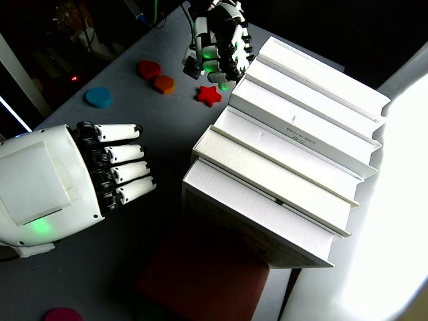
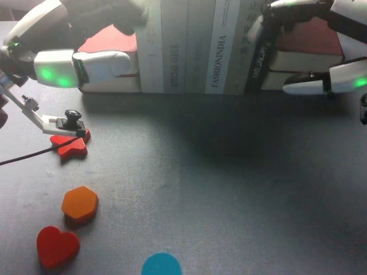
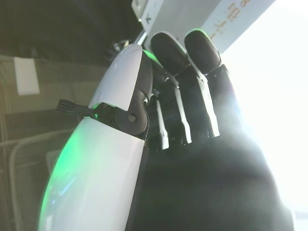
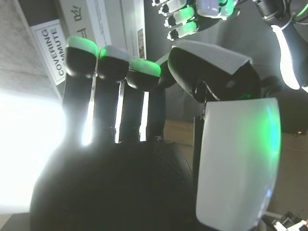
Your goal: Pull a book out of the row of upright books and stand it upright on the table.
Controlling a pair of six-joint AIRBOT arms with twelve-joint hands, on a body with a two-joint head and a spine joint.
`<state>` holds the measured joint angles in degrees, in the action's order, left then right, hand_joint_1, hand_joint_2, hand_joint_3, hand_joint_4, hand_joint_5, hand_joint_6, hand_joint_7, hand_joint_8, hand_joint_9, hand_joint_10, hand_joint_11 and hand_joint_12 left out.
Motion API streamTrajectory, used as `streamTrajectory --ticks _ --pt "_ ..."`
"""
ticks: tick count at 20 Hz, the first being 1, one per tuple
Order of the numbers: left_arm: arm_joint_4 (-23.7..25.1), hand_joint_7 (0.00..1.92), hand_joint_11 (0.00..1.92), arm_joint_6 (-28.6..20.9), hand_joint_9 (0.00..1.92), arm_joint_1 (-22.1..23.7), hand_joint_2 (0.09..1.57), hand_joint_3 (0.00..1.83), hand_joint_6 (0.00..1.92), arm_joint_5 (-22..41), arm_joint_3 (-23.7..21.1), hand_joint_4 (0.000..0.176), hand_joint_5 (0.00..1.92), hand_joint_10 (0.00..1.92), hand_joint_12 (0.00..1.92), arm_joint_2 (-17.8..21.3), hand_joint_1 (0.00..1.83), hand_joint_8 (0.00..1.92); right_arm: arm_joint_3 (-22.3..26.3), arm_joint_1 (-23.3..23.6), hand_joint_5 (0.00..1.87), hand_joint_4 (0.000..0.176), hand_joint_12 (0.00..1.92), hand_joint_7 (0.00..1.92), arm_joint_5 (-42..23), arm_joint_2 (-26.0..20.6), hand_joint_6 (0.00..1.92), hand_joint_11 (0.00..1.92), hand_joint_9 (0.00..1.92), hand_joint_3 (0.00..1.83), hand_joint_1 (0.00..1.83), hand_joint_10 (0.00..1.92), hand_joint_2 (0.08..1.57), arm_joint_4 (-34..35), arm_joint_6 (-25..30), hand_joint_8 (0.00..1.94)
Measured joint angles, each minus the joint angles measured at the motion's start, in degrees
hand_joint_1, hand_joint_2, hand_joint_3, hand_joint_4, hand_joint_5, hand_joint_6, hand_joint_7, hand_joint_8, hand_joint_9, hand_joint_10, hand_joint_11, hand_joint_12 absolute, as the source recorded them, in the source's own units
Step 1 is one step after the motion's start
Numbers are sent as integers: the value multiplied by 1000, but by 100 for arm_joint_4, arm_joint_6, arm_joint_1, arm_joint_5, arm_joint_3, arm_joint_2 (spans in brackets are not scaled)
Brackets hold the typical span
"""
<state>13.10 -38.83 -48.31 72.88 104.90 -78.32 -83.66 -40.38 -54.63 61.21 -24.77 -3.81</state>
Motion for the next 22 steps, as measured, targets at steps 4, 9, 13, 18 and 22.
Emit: streamTrajectory --ticks 4,9,13,18,22 --pt "-24 445 0 0 369 -15 938 2 54 0 -37 46 408 454 1509 2 933 27 15 39 479 0 1721 421 17 -81 3 58 315 81 1165 550 1052 -28 74 0" --pt "-98 431 0 0 340 -177 972 5 37 -11 -146 29 426 526 1514 57 989 6 245 382 494 36 1601 375 7 -439 4 30 302 29 1056 551 1144 -153 81 1" --pt "-286 448 0 2 323 -304 918 0 25 33 -293 37 429 629 1610 212 994 7 542 704 446 2 1494 384 22 -756 2 113 329 44 991 465 1224 -557 55 0" --pt "-391 493 0 2 291 -424 948 8 12 76 -363 16 416 707 1565 267 1045 17 461 1602 470 44 1578 336 448 -719 3 4 269 0 887 420 1160 -1196 -28 2" --pt "-396 539 0 4 311 -437 955 7 16 92 -372 24 428 731 1551 293 1098 34 76 1650 449 5 1555 282 1176 -407 0 0 148 11 900 374 1202 -1541 -24 0"
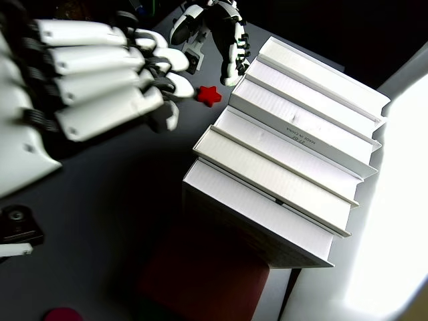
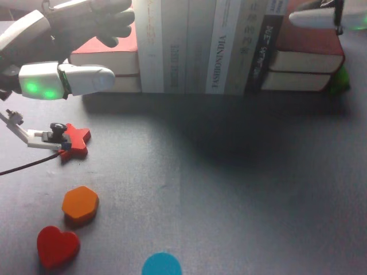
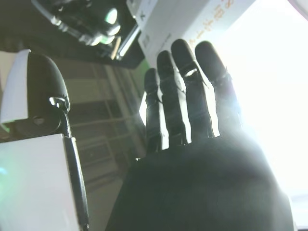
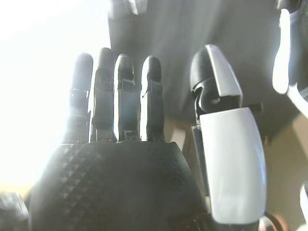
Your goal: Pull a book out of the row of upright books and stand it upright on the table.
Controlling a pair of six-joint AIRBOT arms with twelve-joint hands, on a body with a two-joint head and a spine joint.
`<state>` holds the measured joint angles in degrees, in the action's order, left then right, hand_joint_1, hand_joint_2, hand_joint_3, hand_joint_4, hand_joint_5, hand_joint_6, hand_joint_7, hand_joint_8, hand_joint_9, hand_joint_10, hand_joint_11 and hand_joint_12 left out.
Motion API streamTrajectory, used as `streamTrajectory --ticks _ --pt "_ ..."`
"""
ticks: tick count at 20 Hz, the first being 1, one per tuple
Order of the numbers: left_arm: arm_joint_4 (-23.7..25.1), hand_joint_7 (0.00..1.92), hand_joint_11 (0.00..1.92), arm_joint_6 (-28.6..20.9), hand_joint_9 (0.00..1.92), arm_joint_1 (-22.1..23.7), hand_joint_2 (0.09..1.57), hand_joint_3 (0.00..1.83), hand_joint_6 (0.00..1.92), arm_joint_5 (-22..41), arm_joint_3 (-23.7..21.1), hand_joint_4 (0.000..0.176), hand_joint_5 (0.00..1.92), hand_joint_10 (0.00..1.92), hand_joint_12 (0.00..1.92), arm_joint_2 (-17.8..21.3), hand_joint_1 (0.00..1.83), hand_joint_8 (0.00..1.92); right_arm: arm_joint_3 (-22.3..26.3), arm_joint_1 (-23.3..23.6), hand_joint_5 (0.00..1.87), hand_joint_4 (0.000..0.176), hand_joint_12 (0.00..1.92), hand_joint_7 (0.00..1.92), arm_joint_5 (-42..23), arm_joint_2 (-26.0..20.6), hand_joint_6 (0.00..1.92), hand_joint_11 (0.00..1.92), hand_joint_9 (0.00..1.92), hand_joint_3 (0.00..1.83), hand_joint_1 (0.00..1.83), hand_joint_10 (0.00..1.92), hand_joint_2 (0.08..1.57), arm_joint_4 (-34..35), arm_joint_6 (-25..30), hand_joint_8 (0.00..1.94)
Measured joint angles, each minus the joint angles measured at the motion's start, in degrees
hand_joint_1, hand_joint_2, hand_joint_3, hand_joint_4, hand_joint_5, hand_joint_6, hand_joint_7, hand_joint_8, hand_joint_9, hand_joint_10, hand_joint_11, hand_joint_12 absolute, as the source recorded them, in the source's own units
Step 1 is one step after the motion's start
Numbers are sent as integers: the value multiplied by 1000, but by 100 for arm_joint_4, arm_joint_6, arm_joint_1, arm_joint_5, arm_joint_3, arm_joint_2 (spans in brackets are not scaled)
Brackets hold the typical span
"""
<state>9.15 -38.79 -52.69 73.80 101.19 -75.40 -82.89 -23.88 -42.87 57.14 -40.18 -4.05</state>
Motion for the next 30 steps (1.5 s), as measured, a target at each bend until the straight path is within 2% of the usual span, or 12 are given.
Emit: streamTrajectory --ticks 2,3,5,7,10,12,14,15,16,17,27,30 --pt "-11 565 0 -4 332 0 955 6 13 4 -33 16 428 721 1538 33 1121 42 -160 127 448 68 1462 240 310 76 4 0 125 0 688 303 1173 -59 -2 0" --pt "-17 554 0 -2 336 0 958 6 9 4 -33 6 422 701 1518 35 1121 34 -188 184 443 67 1406 225 385 87 1 0 141 0 655 281 1175 -44 -7 2" --pt "-15 502 0 -2 364 2 967 5 3 7 -33 21 418 557 1439 35 1118 3 -225 299 397 114 981 163 544 87 2 0 128 3 572 155 1196 -179 0 0" --pt "-15 504 0 -2 401 0 980 7 2 17 -33 24 419 494 1440 35 1125 8 -225 455 345 119 666 87 680 101 5 0 77 2 524 51 1215 -350 -4 0" --pt "-11 449 0 -2 370 -4 971 1 2 26 -33 26 421 544 1492 35 1118 0 -271 811 322 131 468 16 831 133 1 0 5 0 437 2 1163 -610 0 5" --pt "-13 448 0 0 368 -2 959 0 6 31 -33 34 433 552 1473 35 1079 1 -326 887 311 157 443 0 911 186 1 0 0 0 386 0 1133 -726 -2 0" --pt "33 475 0 -2 384 39 971 2 8 37 -33 41 437 558 1472 35 1089 12 -372 944 251 155 54 0 1032 271 11 0 0 7 381 0 1180 -881 -4 0" --pt "31 478 0 -2 388 39 975 4 7 39 -33 41 435 559 1473 35 1088 13 -396 944 261 129 10 0 1027 299 15 0 0 13 433 0 1202 -907 -4 0" --pt "31 500 0 0 392 37 982 7 5 35 -33 40 431 560 1482 35 1100 21 -426 944 232 167 1 0 1049 323 3 0 0 8 368 0 1192 -935 -7 0" --pt "35 494 0 0 388 37 987 9 4 35 -33 35 429 559 1485 35 1115 17 -433 944 226 174 0 0 1126 334 1 0 0 3 352 0 1184 -944 -52 0" --pt "66 525 0 -2 353 103 994 5 2 42 -33 43 431 618 1468 48 1090 12 -695 1016 247 176 0 0 1532 632 3 0 0 0 103 0 1166 -1137 -229 0" --pt "76 499 0 0 342 103 1000 6 2 46 -33 28 428 623 1446 52 1076 1 -811 1080 250 176 6 0 1661 713 1 13 0 0 104 0 1138 -1156 -271 0"
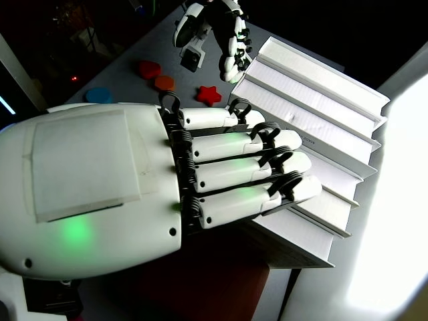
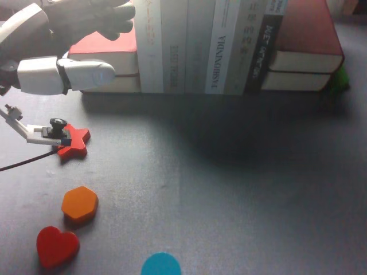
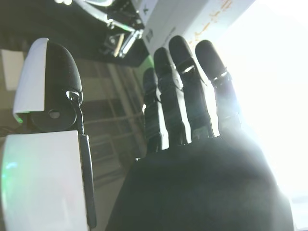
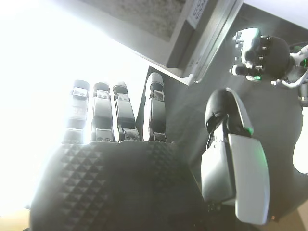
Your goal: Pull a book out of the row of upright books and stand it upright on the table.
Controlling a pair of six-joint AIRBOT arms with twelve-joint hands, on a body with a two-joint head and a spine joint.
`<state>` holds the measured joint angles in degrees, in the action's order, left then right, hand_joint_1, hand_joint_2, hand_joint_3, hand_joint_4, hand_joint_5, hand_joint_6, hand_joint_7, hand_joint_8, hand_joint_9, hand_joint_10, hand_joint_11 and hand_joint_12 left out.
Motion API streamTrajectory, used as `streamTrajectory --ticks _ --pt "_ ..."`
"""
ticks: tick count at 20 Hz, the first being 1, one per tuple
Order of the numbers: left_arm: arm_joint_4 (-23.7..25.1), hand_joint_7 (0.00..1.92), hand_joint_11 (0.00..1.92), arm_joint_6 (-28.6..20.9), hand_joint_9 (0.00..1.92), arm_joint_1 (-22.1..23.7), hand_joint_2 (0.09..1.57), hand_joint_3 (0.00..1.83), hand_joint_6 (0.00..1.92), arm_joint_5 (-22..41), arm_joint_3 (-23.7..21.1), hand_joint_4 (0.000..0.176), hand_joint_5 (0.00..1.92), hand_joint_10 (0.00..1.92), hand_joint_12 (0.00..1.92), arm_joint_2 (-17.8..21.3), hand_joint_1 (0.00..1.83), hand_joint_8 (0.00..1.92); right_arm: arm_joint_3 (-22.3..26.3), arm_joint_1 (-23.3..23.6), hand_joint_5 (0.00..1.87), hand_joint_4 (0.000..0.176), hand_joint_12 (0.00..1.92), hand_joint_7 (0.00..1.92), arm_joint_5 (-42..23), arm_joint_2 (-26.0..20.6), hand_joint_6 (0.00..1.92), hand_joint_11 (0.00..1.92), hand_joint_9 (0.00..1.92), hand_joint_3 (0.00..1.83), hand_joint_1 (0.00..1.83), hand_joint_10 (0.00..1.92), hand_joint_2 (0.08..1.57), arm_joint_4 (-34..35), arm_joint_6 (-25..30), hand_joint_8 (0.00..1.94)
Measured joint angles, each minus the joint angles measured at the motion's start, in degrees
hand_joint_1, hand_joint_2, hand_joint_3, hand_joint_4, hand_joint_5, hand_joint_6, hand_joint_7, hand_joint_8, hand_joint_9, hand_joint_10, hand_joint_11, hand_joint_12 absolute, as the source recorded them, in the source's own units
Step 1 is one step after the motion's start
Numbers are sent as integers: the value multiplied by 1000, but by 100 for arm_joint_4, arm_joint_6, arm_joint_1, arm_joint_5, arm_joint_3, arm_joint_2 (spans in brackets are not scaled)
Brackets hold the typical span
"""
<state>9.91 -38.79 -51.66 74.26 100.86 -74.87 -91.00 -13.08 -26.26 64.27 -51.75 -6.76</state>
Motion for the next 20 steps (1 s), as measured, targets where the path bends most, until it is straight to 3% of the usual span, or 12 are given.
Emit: streamTrajectory --ticks 1,5,6,8,12,13,14,15,18,19,20 --pt "4 471 0 0 335 17 997 4 5 4 0 40 437 609 1420 0 1078 0 -46 22 259 176 18 0 79 48 4 36 0 0 135 0 1140 -42 -11 0" --pt "17 505 0 -2 336 79 996 1 5 39 0 50 440 570 1375 2 1090 14 -118 63 219 176 0 0 212 229 3 0 0 16 44 0 1189 -216 -17 0" --pt "24 497 0 0 332 76 993 0 4 35 0 57 439 566 1391 4 1092 10 -136 61 280 176 0 0 223 267 26 0 0 0 148 0 1144 -262 -17 0" --pt "24 502 0 -2 331 79 998 2 3 35 0 45 435 569 1404 4 1081 11 -160 61 316 176 0 0 238 337 33 0 0 0 247 0 1090 -271 -15 0" --pt "31 475 0 0 323 76 996 0 0 52 -31 47 431 567 1421 13 1092 0 -188 -11 274 176 0 0 254 402 4 0 0 0 255 0 1092 -354 -11 0" --pt "11 480 0 -2 325 66 992 0 1 72 -37 48 432 568 1423 13 1093 3 -188 -35 290 176 641 0 262 396 0 0 0 4 222 0 1062 -354 -11 0" --pt "-33 487 0 -2 328 48 993 0 1 92 -81 46 433 570 1425 26 1093 6 -188 -46 299 176 839 0 262 391 0 0 0 2 270 0 1071 -339 -9 0" --pt "-26 484 0 -4 324 28 992 0 1 127 -83 50 432 569 1425 28 1095 4 -188 -81 289 176 750 0 249 385 8 0 0 1 286 0 1070 -304 48 0" --pt "-52 499 0 0 334 -28 979 0 4 120 -83 44 441 583 1457 28 1067 9 -179 -146 281 174 732 0 210 358 3 0 0 18 373 0 1115 -243 83 0" --pt "-87 507 0 -2 343 -39 973 0 4 131 -83 42 441 587 1457 28 1051 12 -146 -151 276 176 205 0 216 356 2 0 0 6 304 0 1083 -232 81 0" --pt "-129 524 0 -2 353 -61 974 0 8 144 -83 40 451 592 1458 28 1052 19 -109 -151 270 155 40 0 227 345 0 0 0 5 226 0 1080 -232 83 0"
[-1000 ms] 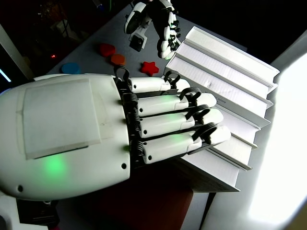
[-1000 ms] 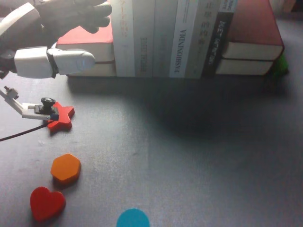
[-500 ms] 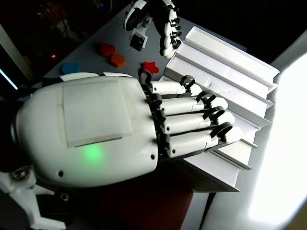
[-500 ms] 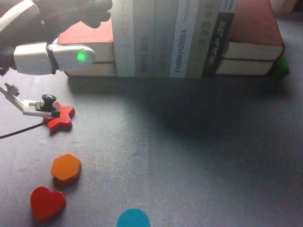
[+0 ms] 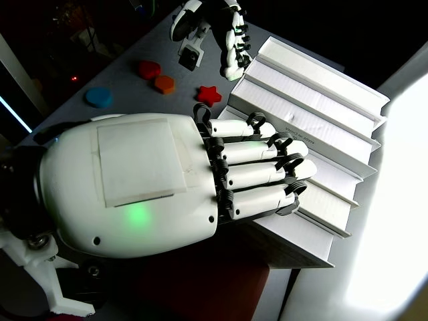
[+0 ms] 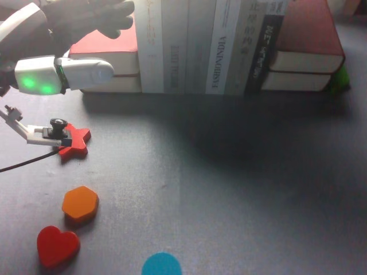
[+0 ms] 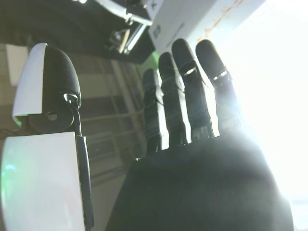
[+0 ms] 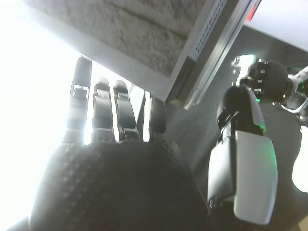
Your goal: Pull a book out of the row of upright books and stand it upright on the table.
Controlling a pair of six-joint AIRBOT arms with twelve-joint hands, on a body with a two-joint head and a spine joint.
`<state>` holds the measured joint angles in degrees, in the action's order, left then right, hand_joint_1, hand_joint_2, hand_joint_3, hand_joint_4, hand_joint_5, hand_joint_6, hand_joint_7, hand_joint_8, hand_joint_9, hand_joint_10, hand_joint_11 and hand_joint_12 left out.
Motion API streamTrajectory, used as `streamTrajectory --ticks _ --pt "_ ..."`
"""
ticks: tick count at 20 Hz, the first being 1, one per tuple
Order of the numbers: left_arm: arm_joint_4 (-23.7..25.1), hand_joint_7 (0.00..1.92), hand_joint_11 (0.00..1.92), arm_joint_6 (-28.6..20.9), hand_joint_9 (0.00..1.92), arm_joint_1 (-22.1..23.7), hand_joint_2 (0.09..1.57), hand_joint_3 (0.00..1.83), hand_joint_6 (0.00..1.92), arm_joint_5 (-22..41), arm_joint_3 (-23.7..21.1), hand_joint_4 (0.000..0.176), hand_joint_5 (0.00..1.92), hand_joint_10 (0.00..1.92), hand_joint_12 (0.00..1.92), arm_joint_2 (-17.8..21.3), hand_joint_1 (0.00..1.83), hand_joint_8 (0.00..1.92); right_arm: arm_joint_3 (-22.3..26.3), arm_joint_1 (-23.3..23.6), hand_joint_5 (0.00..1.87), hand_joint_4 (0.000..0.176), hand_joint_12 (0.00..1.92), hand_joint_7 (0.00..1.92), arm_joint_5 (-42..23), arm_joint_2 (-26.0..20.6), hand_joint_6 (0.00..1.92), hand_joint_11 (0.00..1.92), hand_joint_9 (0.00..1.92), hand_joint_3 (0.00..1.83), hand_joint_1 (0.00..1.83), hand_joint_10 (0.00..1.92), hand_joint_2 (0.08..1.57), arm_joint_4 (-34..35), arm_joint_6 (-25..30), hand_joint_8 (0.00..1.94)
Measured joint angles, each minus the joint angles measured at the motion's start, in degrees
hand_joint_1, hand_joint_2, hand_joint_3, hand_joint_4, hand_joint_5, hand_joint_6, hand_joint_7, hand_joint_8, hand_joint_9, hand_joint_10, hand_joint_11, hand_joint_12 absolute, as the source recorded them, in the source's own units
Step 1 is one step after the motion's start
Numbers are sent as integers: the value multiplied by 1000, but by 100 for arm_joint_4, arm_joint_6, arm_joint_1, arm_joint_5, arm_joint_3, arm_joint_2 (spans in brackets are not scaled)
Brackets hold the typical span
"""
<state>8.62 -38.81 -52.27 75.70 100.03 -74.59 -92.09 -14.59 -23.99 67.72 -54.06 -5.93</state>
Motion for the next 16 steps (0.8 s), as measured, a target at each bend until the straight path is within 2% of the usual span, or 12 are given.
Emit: streamTrajectory --ticks 1,2,3,6,9,10,11,12,13,14,15,16 --pt "-22 522 0 0 348 -17 972 0 9 2 0 45 453 587 1442 0 1062 16 50 0 269 143 7 0 24 -13 0 0 0 7 213 0 1085 -26 0 0" --pt "-22 532 0 2 363 -22 969 0 7 -4 -2 47 456 545 1423 0 1074 12 149 0 234 163 1 0 55 -46 0 0 0 15 163 0 1107 -92 11 0" --pt "-37 533 0 0 368 -24 969 0 9 -4 -20 53 463 534 1420 0 1086 10 291 0 193 173 0 0 98 -101 0 0 0 17 139 0 1119 -188 7 0" --pt "-149 468 0 2 339 -157 972 0 0 55 -66 58 440 515 1451 0 1070 0 811 -33 177 176 0 0 46 -385 20 0 0 0 4 0 1086 -455 7 0" --pt "-232 446 0 2 346 -232 959 0 3 57 -83 58 446 534 1502 0 1062 0 1322 -59 260 173 0 0 -247 -820 16 0 0 12 106 0 1131 -542 11 0" --pt "-280 456 0 2 352 -238 955 0 1 76 -94 51 442 542 1505 0 1052 5 1469 -59 237 175 0 0 -319 -933 4 0 0 9 92 0 1129 -612 9 0" --pt "-308 466 0 2 341 -269 949 0 1 114 -103 53 442 582 1500 0 1043 5 1687 -59 217 166 0 0 -378 -1110 0 0 0 2 74 0 1116 -765 7 0" --pt "-328 497 0 0 344 -295 949 0 5 125 -120 59 453 603 1526 0 1051 15 1829 -59 198 145 0 0 -428 -1233 0 0 0 1 80 0 1114 -896 7 0" --pt "-304 513 0 7 341 -317 955 0 7 111 -140 48 461 649 1542 0 1054 13 2041 -59 165 163 0 0 -450 -1414 0 0 0 0 62 0 1103 -1021 4 0" --pt "-315 513 0 2 341 -334 955 0 7 127 -153 48 461 649 1542 -2 1054 13 2155 -59 165 163 0 0 -459 -1506 0 0 0 0 62 0 1103 -1073 4 0" --pt "-334 507 0 0 333 -358 952 0 7 162 -153 54 463 648 1544 -7 1050 9 2262 -59 198 173 0 0 -487 -1591 14 0 0 0 54 0 1079 -1152 7 0" --pt "-374 509 0 2 338 -391 950 0 11 179 -153 72 473 651 1545 -7 1048 10 2378 -59 195 175 0 0 -546 -1676 11 0 0 0 65 0 1066 -1237 7 0"
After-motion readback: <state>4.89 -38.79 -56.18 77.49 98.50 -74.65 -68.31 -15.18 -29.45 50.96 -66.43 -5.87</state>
